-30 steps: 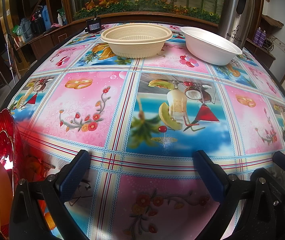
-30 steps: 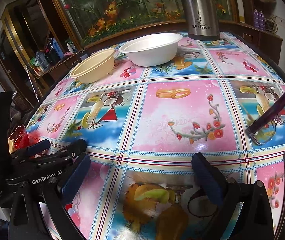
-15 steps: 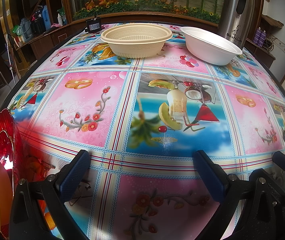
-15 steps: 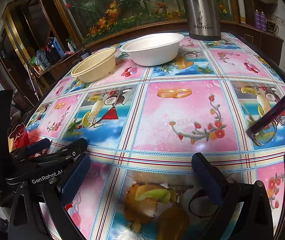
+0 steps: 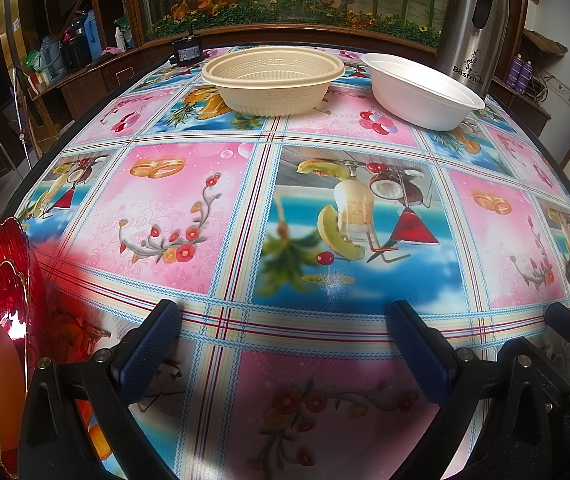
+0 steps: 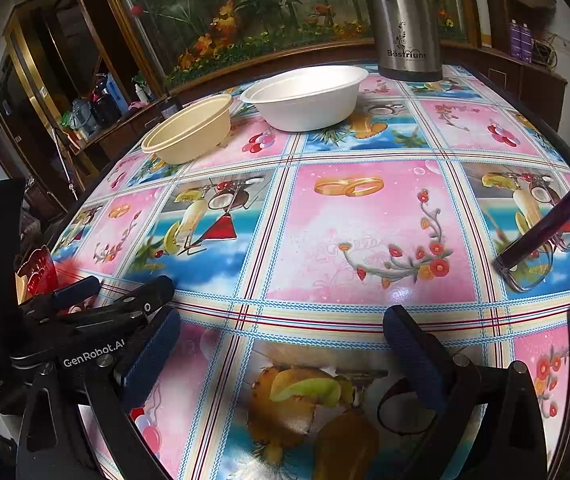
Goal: Organize plates and bowls
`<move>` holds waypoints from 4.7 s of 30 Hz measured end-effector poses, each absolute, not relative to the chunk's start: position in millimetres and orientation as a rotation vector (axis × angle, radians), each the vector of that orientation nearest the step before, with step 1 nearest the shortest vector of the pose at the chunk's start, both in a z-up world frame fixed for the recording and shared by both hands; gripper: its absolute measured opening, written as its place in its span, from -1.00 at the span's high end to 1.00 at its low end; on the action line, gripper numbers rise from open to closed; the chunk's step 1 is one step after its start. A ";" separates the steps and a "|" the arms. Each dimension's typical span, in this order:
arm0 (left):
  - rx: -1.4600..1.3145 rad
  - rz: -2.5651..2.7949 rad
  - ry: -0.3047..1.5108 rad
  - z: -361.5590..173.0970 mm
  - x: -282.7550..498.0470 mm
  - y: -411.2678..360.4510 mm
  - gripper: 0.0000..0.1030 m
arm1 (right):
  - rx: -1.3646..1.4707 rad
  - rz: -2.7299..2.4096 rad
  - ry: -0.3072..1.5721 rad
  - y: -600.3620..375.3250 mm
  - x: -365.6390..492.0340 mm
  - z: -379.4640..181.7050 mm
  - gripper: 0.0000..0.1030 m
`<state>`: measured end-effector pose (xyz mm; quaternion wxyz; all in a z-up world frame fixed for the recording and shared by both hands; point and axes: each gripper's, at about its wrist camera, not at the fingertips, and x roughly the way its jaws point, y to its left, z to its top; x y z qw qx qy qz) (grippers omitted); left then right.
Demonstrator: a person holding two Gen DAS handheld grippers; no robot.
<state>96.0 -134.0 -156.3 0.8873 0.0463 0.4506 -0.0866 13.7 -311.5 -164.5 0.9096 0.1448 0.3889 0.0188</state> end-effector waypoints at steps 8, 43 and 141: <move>0.096 -0.180 0.937 -156.2 96.0 -134.0 -1.00 | 0.301 0.040 0.801 -311.9 13.3 -164.3 -0.99; 0.096 -0.180 0.937 -156.1 96.0 -134.0 -1.00 | 0.299 0.038 0.803 -311.7 13.0 -164.6 -0.99; 0.097 -0.180 0.937 -156.0 96.0 -133.9 -1.00 | 0.195 0.105 0.848 -290.7 -8.8 -165.9 -0.99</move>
